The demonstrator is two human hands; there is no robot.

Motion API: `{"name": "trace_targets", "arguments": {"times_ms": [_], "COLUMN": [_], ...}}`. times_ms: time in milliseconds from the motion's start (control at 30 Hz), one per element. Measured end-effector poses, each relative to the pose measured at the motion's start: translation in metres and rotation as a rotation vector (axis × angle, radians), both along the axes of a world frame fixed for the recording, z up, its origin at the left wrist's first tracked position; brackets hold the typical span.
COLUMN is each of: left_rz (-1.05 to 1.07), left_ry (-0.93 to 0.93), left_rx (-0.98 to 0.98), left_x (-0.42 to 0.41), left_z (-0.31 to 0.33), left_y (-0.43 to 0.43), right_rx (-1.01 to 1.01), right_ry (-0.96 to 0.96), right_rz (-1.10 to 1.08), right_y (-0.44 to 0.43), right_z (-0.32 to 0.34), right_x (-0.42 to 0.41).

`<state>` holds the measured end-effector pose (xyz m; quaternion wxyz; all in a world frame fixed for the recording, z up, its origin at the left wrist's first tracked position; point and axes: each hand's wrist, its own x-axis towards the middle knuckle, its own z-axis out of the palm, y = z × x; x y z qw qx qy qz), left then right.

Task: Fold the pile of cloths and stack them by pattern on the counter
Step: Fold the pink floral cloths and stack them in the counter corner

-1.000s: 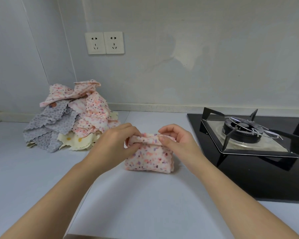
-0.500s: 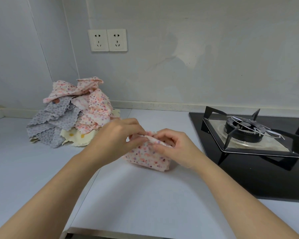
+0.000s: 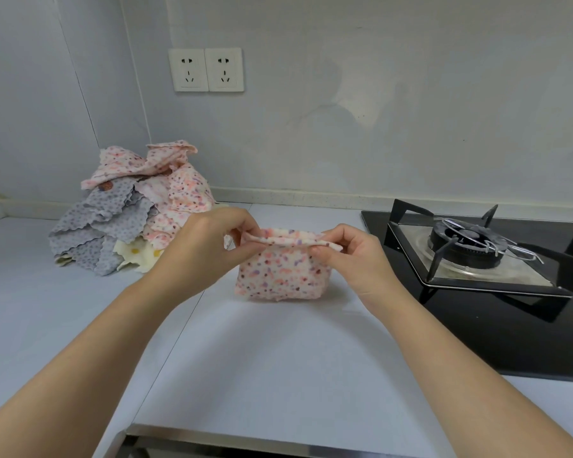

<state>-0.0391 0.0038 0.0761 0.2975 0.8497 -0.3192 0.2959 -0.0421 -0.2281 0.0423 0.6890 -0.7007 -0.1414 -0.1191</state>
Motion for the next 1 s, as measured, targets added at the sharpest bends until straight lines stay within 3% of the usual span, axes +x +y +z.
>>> {"name": "trace_targets", "arguments": {"times_ms": [333, 433, 567, 700, 867, 1000], "left_rz": [0.022, 0.065, 0.024, 0.083, 0.208, 0.298], "left_ry": [0.126, 0.271, 0.557, 0.825, 0.62, 0.45], "left_rx": [-0.048, -0.189, -0.557, -0.607, -0.648, -0.614], "left_x": [-0.006, -0.008, -0.005, 0.001, 0.003, -0.004], "left_z": [0.003, 0.003, -0.007, -0.027, -0.033, -0.039], "left_y": [-0.004, -0.009, -0.026, -0.04, -0.046, -0.051], "right_rx": [0.14, 0.128, 0.177, 0.22, 0.431, 0.387], "right_ry": [0.065, 0.118, 0.16, 0.169, 0.259, 0.502], "right_rz": [0.058, 0.064, 0.018, -0.054, -0.042, 0.095], "right_y": [-0.002, 0.001, 0.009, 0.019, 0.02, 0.028], "right_z": [0.001, 0.0, -0.002, -0.009, -0.007, -0.012], "right_x": [0.001, 0.0, -0.002, -0.002, -0.002, -0.004]}}
